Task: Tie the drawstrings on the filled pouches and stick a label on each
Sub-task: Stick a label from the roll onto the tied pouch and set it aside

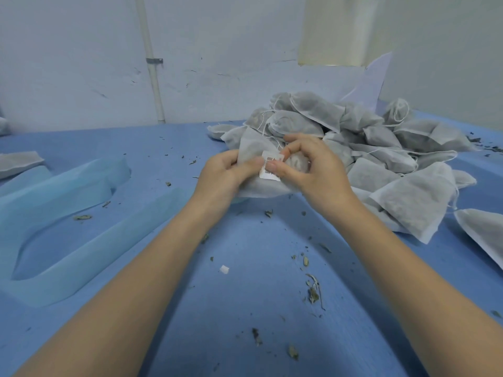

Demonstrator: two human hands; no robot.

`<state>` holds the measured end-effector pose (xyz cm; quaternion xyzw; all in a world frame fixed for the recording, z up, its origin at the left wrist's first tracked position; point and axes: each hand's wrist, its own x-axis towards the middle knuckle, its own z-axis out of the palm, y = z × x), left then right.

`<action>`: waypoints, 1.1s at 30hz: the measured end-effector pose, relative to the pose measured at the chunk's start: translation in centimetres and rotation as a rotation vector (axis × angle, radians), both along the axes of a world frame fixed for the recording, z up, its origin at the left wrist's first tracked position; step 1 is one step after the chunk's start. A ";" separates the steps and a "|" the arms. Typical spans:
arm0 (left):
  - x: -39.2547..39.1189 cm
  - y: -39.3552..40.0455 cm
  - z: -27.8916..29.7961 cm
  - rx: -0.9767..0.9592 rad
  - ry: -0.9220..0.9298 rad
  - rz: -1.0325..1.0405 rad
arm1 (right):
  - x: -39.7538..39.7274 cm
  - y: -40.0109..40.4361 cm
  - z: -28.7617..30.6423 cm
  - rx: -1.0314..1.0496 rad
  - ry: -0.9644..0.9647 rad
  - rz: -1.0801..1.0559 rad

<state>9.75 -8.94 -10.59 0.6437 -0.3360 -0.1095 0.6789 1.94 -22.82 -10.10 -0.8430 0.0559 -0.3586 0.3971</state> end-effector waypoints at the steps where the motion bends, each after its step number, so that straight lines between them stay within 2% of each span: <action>1: 0.0 0.0 -0.1 0.012 -0.034 -0.007 | 0.0 0.0 -0.1 0.027 -0.005 0.011; 6: -0.2 -0.3 -0.6 0.048 -0.102 0.020 | 0.0 0.1 -0.2 0.286 0.012 0.105; 13: -0.3 -0.6 -0.8 0.087 -0.090 0.009 | 0.5 0.6 -0.4 0.461 -0.060 0.039; 17: -0.6 -0.8 -0.8 0.025 0.041 0.063 | 0.5 0.5 -0.8 0.453 0.005 0.129; 20: -0.6 -1.2 -0.8 -0.045 0.136 0.184 | 0.2 0.4 -1.3 0.457 0.081 0.244; 24: -0.6 -1.4 -0.8 -0.092 0.178 0.336 | 0.2 0.7 -1.6 0.552 0.123 0.128; 28: -0.5 -1.5 -0.5 -0.129 0.209 0.430 | 0.7 1.3 -1.9 0.755 0.032 0.167; 30: -0.6 -1.5 -0.5 -0.145 0.252 0.443 | 1.0 2.0 -1.7 0.791 -0.013 0.208; 33: -1.0 -1.2 -0.2 -0.268 0.405 0.345 | 1.6 2.9 -1.1 0.843 -0.104 0.165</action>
